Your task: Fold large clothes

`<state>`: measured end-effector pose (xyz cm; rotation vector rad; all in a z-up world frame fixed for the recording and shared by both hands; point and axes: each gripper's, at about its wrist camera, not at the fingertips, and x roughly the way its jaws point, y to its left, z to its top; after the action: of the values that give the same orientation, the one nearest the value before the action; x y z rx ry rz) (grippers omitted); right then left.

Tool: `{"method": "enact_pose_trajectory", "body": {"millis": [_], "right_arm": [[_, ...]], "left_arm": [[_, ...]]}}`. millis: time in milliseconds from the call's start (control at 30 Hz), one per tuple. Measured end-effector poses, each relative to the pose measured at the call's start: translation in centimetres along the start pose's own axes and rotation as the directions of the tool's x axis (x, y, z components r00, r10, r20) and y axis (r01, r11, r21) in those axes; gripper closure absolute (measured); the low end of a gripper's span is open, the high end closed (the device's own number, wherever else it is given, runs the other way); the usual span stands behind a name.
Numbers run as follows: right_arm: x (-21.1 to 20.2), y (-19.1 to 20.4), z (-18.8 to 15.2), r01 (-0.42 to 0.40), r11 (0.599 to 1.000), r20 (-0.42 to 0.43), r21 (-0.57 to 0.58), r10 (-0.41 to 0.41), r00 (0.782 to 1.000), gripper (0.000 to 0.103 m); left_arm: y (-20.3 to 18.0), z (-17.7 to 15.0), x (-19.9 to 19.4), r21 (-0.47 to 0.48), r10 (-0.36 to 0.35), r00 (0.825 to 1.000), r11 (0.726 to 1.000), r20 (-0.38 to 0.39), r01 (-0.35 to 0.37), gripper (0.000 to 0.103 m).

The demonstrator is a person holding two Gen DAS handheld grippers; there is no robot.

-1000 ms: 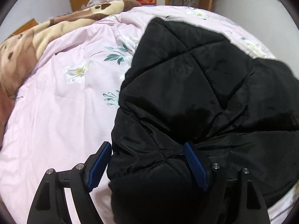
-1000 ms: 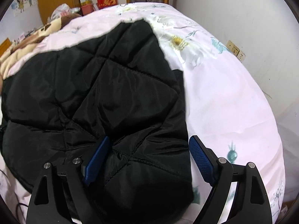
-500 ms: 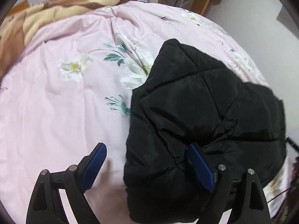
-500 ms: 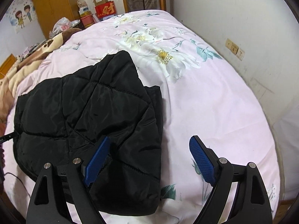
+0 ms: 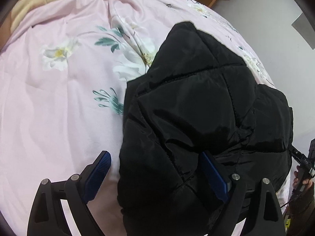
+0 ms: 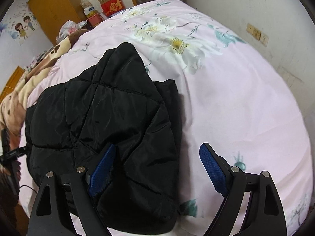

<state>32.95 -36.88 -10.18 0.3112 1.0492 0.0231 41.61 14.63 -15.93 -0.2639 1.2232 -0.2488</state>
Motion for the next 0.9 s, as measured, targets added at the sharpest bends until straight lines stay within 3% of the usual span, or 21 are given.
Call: {"method": "enact_pose_trajectory", "body": {"millis": [167, 267, 533, 700, 900], "right_arm": [[1.6, -0.4, 0.2, -0.053, 0.998, -0.054, 0.023, 0.054, 0.997, 0.016], [2.3, -0.3, 0.1, -0.095, 0.996, -0.067, 0.003, 0.095, 0.993, 0.01], [5.0, -0.2, 1.0, -0.225, 0.974, -0.155, -0.004, 0.222, 0.963, 0.009], [6.1, -0.7, 1.5, -0.303, 0.953, -0.203, 0.016, 0.3, 0.932, 0.009], [6.8, -0.7, 1.3, -0.348, 0.937, -0.228, 0.019, 0.343, 0.911, 0.01]], "left_arm": [[0.2, 0.5, 1.3, 0.02, -0.062, 0.997, 0.998, -0.052, 0.063, 0.008], [0.6, 0.8, 2.4, -0.003, -0.112, 0.989, 0.994, -0.098, 0.112, 0.004], [1.0, 1.5, 4.2, -0.018, -0.17, 0.976, 0.985, -0.137, 0.169, 0.001], [2.1, 1.5, 5.4, -0.073, -0.24, 0.956, 0.97, -0.168, 0.231, 0.001], [1.5, 0.7, 5.8, -0.064, -0.248, 0.951, 0.969, -0.187, 0.24, 0.001]]}}
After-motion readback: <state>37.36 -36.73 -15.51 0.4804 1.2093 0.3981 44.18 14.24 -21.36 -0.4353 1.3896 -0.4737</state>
